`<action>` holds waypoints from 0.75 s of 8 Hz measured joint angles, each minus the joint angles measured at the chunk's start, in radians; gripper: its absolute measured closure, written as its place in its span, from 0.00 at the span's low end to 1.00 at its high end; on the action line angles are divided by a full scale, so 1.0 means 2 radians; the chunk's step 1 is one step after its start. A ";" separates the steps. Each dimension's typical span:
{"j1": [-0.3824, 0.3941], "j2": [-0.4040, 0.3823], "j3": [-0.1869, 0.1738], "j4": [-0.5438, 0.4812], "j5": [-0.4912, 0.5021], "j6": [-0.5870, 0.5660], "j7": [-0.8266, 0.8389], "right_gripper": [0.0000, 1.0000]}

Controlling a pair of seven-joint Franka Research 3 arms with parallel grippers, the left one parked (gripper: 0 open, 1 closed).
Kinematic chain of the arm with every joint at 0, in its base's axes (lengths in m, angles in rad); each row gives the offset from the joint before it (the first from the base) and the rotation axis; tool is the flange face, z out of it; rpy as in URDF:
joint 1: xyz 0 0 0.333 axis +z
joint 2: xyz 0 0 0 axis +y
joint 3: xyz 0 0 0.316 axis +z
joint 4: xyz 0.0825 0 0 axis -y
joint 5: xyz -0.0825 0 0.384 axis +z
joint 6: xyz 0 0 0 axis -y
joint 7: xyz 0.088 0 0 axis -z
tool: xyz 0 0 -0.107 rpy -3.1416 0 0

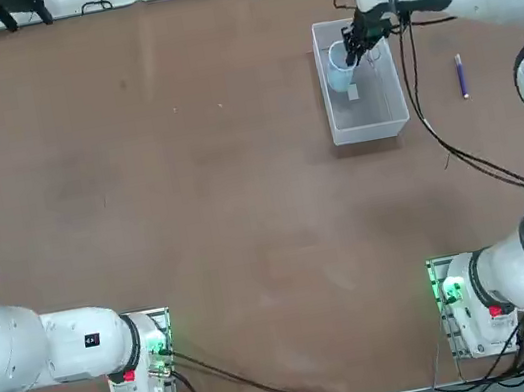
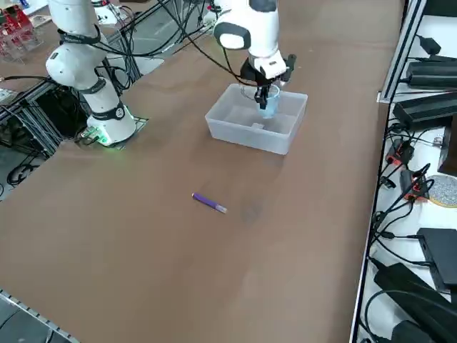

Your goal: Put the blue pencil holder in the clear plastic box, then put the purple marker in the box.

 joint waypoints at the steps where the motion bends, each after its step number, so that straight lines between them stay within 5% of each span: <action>1: 0.000 0.003 0.000 0.000 0.000 0.001 0.000 0.93; 6: 0.004 0.016 0.000 0.000 0.000 0.014 0.000 0.93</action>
